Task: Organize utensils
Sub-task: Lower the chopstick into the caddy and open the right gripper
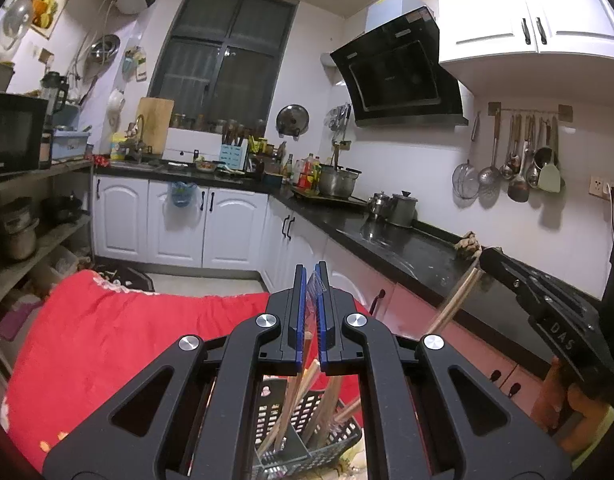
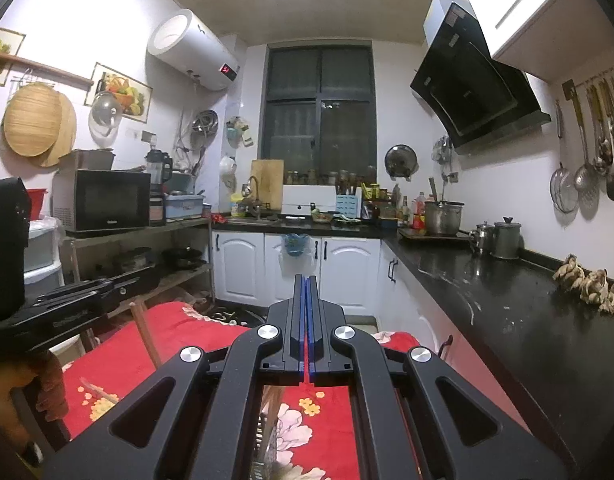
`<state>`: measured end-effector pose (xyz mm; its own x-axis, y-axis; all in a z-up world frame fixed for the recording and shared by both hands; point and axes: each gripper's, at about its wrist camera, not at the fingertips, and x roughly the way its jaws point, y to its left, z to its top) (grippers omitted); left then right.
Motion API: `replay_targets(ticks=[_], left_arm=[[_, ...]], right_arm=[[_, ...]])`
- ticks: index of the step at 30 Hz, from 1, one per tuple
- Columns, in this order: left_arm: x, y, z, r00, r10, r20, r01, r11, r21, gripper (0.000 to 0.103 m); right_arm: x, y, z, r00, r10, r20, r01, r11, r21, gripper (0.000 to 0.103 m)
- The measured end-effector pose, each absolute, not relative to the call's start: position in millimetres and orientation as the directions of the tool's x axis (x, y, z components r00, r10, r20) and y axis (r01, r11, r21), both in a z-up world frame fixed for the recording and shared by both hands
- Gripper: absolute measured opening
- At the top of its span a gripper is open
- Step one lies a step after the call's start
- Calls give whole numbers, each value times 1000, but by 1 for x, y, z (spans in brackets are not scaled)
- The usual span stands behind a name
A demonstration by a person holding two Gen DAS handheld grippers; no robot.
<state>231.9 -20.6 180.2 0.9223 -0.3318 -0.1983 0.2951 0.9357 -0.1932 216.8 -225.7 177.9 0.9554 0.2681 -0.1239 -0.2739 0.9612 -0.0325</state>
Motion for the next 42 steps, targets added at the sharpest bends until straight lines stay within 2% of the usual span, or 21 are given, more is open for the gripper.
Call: replay_targets(ticks=[13,26,40,42], left_arm=[[241,-27,148,908,-327,-263,280,939,-201,2],[242,-33,127,902,-318,-291,271,943,-193,2],[248,-27,118,869,-343,-358,280,935,-216,2],[246,-27,118,870,-337,-360,277,938,-209,5]], right_arm=[[234,-217,148,950,273,-153,-276,961,3,1],[234,-207,121,939,289,-188,-293,956,10,1],[234,-208,103,897,309,-317,-300,951,78,2],[230,-207,103,894,316,-317,-310,948,72,7]])
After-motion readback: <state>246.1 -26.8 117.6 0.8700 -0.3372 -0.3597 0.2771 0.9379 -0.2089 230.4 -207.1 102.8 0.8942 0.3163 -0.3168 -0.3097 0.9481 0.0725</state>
